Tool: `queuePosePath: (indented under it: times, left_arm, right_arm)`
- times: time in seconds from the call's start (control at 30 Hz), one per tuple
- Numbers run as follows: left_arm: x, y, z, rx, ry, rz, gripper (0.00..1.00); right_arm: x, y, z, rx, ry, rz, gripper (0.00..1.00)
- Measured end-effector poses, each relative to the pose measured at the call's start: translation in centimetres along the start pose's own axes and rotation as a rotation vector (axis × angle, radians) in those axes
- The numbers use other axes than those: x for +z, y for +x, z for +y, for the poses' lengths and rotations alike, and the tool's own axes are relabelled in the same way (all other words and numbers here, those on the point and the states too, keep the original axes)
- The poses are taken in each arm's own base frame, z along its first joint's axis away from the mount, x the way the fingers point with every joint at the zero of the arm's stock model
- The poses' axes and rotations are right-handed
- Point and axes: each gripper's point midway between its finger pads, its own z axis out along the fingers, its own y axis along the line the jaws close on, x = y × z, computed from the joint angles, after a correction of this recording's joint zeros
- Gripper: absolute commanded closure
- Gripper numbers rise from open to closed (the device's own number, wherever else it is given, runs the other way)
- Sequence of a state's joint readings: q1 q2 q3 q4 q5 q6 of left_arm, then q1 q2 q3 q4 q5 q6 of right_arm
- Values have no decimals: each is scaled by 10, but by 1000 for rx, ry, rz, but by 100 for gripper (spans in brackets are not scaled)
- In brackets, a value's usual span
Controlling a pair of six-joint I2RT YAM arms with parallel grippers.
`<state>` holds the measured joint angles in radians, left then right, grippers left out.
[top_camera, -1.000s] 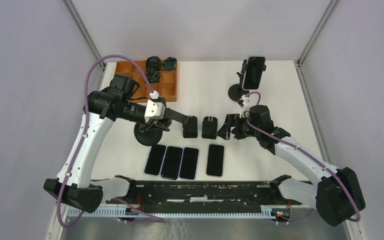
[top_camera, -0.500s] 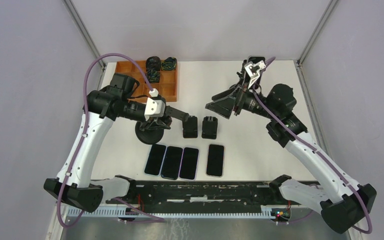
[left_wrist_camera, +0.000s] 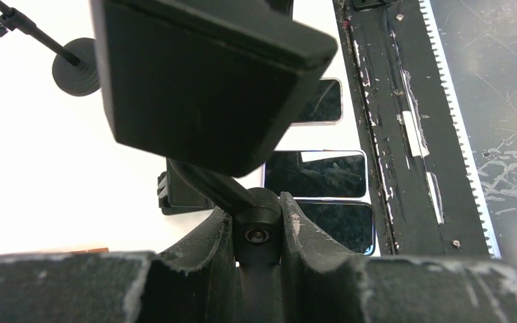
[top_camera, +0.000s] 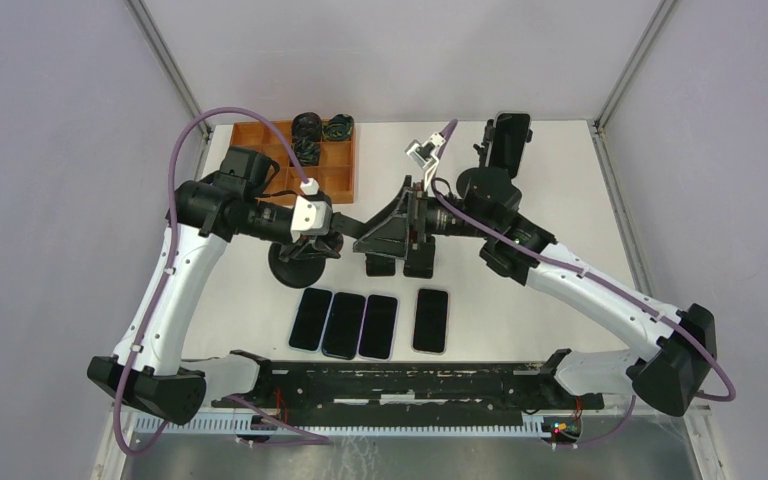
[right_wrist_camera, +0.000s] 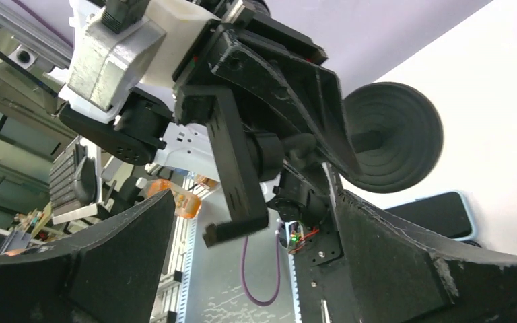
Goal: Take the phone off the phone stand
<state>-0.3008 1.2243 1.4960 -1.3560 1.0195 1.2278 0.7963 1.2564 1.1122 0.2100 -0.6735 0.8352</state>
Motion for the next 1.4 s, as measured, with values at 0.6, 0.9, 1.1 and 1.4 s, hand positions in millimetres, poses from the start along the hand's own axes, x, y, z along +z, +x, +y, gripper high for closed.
queuePosePath:
  times: [0.6,0.9,1.1,1.4]
  left_arm:
    - [-1,14,-5,34,17,57,98]
    - [-2,14,-14,74,43,68,98]
    - [-2,18,-19,83,61,100,98]
    - [0,20,-24,132,79,128,98]
  right_arm:
    - [17,9,11,-3,-90,92,39]
    - [16,19,21,-106,-168,220,30]
    - [15,19,19,-177,-172,256,12]
    - [19,13,4,-295,-150,301,16]
